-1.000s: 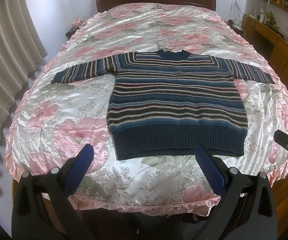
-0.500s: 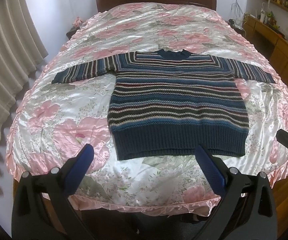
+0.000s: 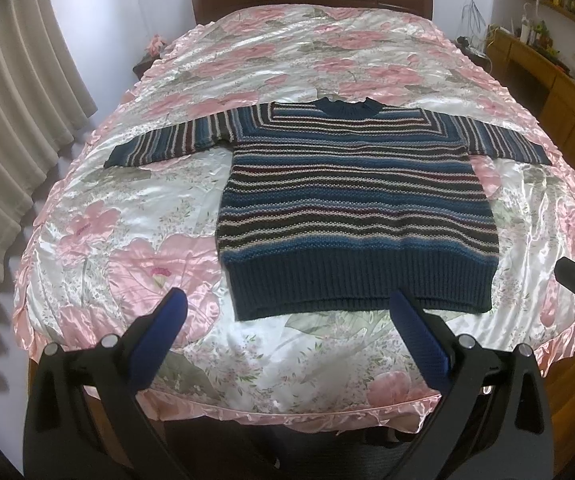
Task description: Fold small clothes
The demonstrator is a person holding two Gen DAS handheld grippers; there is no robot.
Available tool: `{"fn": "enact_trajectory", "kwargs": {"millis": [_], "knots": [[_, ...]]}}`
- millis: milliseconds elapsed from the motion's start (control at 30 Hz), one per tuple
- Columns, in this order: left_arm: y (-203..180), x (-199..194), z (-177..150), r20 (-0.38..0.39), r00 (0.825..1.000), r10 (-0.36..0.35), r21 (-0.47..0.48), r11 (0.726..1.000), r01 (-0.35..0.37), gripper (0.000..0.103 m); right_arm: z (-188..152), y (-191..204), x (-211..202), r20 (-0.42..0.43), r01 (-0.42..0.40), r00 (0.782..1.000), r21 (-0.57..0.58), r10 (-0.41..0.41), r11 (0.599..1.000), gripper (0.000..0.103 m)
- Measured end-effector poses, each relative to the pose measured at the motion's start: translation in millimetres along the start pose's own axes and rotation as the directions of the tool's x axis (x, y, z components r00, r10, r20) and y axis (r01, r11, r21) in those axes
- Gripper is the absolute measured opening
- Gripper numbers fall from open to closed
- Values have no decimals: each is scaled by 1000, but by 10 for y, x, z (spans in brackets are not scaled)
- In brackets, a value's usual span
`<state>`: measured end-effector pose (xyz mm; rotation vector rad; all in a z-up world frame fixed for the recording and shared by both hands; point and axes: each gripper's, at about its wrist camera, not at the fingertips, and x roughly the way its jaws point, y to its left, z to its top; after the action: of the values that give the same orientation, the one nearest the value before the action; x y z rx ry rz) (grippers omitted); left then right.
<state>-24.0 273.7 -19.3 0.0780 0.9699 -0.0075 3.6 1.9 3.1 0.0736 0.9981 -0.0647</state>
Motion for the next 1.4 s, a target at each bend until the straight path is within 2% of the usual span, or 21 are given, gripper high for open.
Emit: {"fn": "enact_trajectory", "kwargs": {"millis": [1267, 1400], "knots": [[39, 33, 23, -8, 1000, 6, 4, 1000, -6, 100, 3, 1, -3, 3, -6, 1000, 6, 6, 1000, 99], [14, 91, 75, -18, 1000, 12, 10, 1000, -12, 100, 97, -58, 69, -3, -9, 1000, 18, 9, 1000, 99]]}}
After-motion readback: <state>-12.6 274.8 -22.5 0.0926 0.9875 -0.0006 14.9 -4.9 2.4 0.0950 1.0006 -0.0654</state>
